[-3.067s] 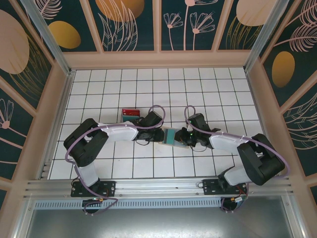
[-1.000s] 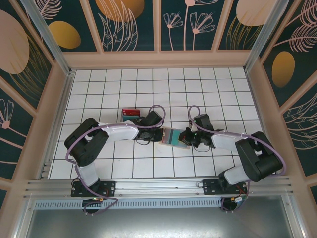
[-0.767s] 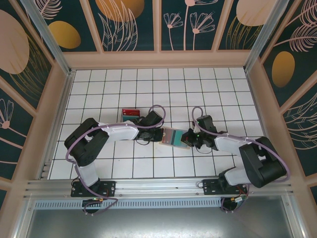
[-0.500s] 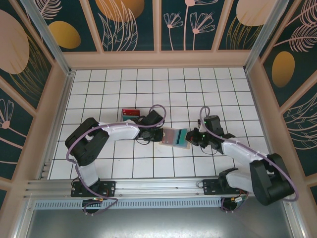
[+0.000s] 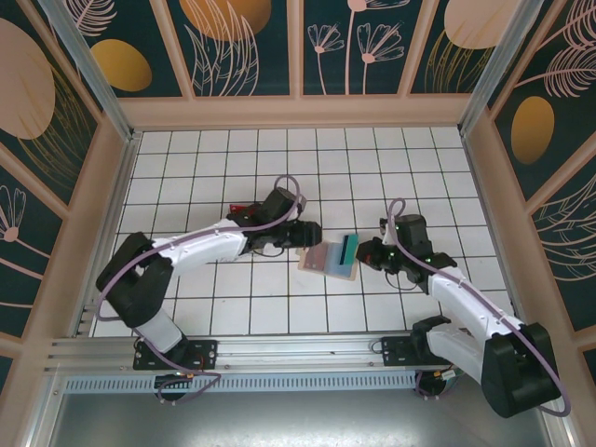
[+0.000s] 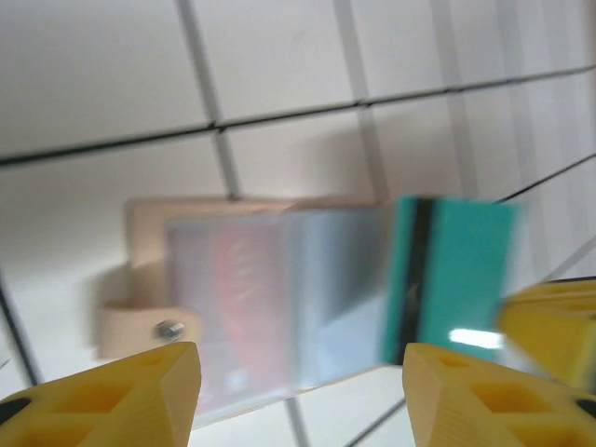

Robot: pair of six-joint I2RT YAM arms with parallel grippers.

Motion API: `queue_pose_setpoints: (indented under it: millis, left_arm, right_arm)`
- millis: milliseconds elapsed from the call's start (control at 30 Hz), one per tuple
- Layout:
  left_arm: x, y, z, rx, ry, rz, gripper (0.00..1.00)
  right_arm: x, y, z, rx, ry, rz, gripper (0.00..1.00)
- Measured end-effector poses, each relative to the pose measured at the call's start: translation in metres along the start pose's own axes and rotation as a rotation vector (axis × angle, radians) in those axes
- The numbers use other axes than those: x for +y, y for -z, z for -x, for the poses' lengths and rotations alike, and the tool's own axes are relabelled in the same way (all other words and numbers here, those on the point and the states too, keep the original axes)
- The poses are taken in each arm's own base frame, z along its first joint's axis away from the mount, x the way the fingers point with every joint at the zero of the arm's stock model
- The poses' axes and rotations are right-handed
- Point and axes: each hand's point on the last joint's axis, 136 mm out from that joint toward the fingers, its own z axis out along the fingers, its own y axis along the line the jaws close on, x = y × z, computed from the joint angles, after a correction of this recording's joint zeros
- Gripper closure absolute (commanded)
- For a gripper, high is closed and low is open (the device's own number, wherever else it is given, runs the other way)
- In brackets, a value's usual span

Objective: Take the credit cards out of the card holder

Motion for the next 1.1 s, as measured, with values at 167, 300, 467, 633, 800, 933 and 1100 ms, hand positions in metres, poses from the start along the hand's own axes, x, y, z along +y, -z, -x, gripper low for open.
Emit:
queue_pose_setpoints:
  millis: [167, 300, 467, 633, 800, 933, 1100]
  left_arm:
    - [-0.028, 0.014, 0.014, -0.037, 0.059, -0.187, 0.44]
    - [-0.033, 0.013, 0.005, -0.002, 0.107, -0.262, 0.48]
    - [-0.044, 0.016, 0.002, 0.017, 0.139, -0.348, 0.55]
    - [-0.053, 0.019, 0.001, 0.026, 0.152, -0.407, 0.6]
    - [-0.058, 0.022, 0.002, 0.03, 0.161, -0.441, 0.72]
    - [-0.058, 0.026, 0.005, 0.017, 0.168, -0.457, 0.79]
    - [-0.066, 0.036, 0.008, 0.006, 0.163, -0.509, 0.97]
  right_arm:
    - [0.033, 0.007, 0.007, -0.018, 0.051, 0.146, 1.0]
    - [0.059, 0.014, 0.015, -0.033, 0.086, 0.259, 1.0]
    - [0.082, 0.02, 0.02, -0.037, 0.105, 0.368, 1.0]
    - [0.093, 0.023, 0.022, -0.032, 0.111, 0.424, 1.0]
    - [0.098, 0.024, 0.023, -0.03, 0.108, 0.445, 1.0]
    - [0.095, 0.023, 0.023, -0.033, 0.107, 0.444, 1.0]
    - [0.088, 0.02, 0.018, -0.025, 0.095, 0.434, 1.0]
